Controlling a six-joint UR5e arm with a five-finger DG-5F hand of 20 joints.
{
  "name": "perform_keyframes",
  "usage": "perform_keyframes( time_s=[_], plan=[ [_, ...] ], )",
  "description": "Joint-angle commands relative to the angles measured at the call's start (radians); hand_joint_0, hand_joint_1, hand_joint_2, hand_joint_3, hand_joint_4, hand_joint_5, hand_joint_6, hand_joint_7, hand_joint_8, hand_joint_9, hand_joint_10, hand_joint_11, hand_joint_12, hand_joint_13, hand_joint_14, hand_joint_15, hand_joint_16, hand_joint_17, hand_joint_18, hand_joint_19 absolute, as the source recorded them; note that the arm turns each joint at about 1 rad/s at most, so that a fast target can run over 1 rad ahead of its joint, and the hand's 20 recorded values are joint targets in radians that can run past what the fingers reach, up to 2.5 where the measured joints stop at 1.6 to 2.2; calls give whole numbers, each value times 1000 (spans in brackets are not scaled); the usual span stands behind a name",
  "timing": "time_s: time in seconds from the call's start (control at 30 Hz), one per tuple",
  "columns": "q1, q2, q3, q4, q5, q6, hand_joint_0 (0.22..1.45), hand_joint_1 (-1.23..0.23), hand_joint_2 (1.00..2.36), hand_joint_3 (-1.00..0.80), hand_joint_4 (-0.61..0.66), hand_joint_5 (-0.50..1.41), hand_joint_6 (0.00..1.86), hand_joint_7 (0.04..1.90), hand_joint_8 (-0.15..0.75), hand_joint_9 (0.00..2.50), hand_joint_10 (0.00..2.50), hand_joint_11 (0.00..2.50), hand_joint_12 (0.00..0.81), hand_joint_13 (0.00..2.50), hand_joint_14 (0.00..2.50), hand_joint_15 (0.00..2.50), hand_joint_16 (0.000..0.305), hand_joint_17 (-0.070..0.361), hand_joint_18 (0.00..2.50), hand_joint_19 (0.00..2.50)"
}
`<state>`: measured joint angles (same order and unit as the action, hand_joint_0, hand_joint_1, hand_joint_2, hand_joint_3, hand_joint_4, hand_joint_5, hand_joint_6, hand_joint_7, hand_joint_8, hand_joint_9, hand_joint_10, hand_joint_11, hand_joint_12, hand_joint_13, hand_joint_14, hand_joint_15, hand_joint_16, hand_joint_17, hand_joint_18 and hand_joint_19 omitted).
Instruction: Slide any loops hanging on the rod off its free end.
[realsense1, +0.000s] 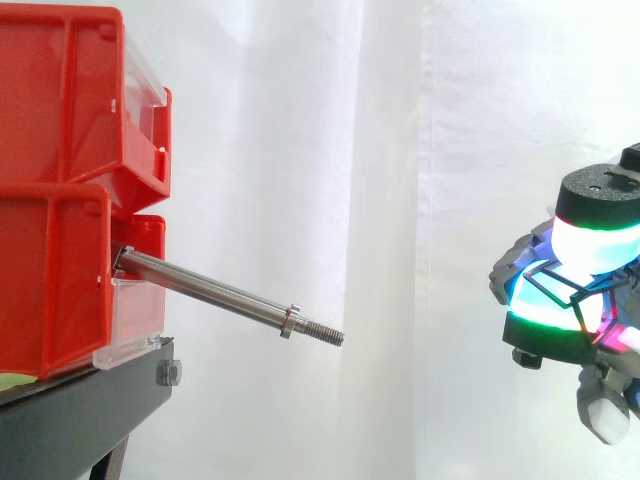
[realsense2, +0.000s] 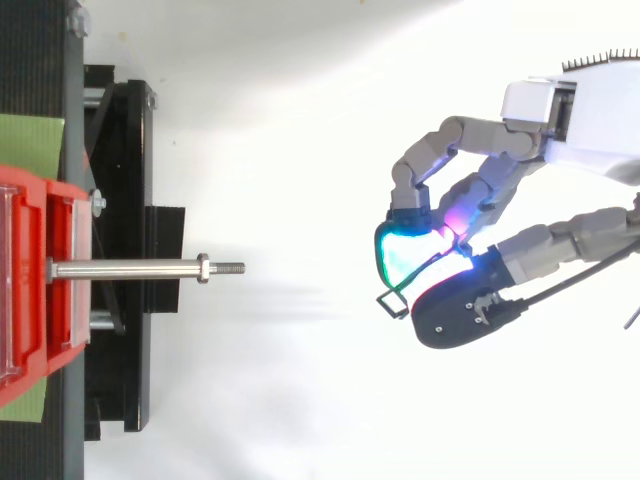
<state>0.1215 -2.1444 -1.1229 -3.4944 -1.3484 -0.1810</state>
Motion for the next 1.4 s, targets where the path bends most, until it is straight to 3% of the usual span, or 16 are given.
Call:
perform_keyframes(
  time_s=[0.0, 0.47, 0.73, 1.1, 1.37],
  plan=[
    [0, 0, 0, 0, 0, 0, 559, -628, 1000, -500, 40, -124, 874, 983, 266, 1064, 26, 701, 356, 783, 18, 437, 50, 111, 795, 465],
    [0, 1, 0, 0, 0, 11, 539, -636, 1000, -500, 81, -119, 839, 951, 267, 1055, 27, 703, 365, 776, 18, 437, 51, 116, 792, 467],
    [1, 0, 0, 0, 0, 29, 582, -763, 1021, -118, 27, -145, 885, 1006, 269, 1012, 28, 706, 361, 755, 18, 445, 52, 117, 783, 457],
    [3, 0, 0, 0, 0, 32, 596, -765, 1018, -216, -21, -153, 870, 992, 245, 1000, 29, 688, 347, 740, 20, 435, 50, 112, 763, 464],
    [3, 0, 0, 0, 0, 32, 630, -824, 1016, -274, 35, -179, 885, 898, 246, 934, 29, 715, 347, 723, 18, 432, 50, 112, 747, 442]
  ],
)
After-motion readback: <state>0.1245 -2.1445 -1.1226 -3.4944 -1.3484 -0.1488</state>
